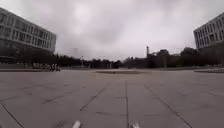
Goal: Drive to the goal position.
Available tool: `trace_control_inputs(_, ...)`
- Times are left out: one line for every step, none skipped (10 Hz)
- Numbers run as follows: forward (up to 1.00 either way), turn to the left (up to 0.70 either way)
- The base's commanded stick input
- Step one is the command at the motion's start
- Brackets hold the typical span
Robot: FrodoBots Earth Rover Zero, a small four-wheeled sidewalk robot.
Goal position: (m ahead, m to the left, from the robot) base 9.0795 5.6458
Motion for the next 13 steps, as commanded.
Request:
trace_control_inputs(0.7, 0.0)
trace_control_inputs(0.7, 0.0)
trace_control_inputs(0.7, 0.0)
trace_control_inputs(0.7, 0.0)
trace_control_inputs(0.7, 0.0)
trace_control_inputs(0.7, 0.0)
trace_control_inputs(0.7, 0.0)
trace_control_inputs(0.7, 0.0)
trace_control_inputs(0.7, 0.0)
trace_control_inputs(0.7, 0.0)
trace_control_inputs(0.7, 0.0)
trace_control_inputs(0.7, 0.0)
trace_control_inputs(0.7, 0.0)
